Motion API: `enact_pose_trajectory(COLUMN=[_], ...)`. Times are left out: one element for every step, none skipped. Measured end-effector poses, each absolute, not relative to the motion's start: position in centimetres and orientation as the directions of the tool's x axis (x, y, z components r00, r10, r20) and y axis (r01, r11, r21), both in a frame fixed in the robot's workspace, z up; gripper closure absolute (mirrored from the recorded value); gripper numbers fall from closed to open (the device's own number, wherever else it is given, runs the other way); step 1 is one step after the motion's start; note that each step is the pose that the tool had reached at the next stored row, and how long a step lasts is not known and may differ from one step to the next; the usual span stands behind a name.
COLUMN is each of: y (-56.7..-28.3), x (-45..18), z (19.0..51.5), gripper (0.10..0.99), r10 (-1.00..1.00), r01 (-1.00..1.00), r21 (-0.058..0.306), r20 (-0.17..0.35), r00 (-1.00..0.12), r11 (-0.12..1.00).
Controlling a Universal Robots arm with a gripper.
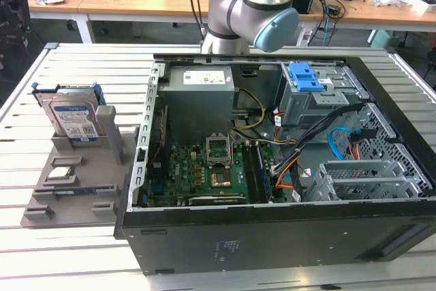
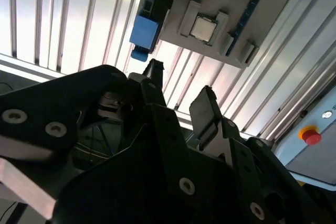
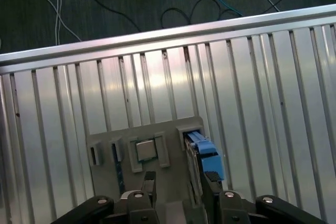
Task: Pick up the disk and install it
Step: 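Pick up the disk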
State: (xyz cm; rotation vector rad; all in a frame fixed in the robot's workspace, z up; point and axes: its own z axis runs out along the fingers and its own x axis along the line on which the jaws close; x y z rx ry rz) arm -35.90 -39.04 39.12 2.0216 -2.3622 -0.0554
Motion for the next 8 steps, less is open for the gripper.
enact_pose_trajectory(y=[-38.8,-38.5,-38.3,-37.9,-37.6,-37.4,-37.2,-37.1], x=[-35.9,-35.9,-35.9,-35.9,-35.9,-35.9,-35.8,-35.8], z=[39.1,39.1,39.1,39.1,39.1,39.1,39.1,39.1], gripper=[0.604,0.604,0.604,0.604,0.604,0.604,0.604,0.604], r10=[-0.988,-0.988,-0.988,-0.988,-0.988,-0.988,-0.988,-0.988], r01=[-0.987,-0.987,-0.987,-0.987,-0.987,-0.987,-0.987,-0.987], r21=[0.048,0.048,0.048,0.048,0.048,0.048,0.048,0.048], r20=[0.001,0.001,0.001,0.001,0.001,0.001,0.001,0.001], r00=[-0.154,-0.154,-0.155,-0.155,-0.155,-0.155,-0.154,-0.154], r11=[0.154,0.154,0.154,0.154,0.154,0.154,0.154,0.154])
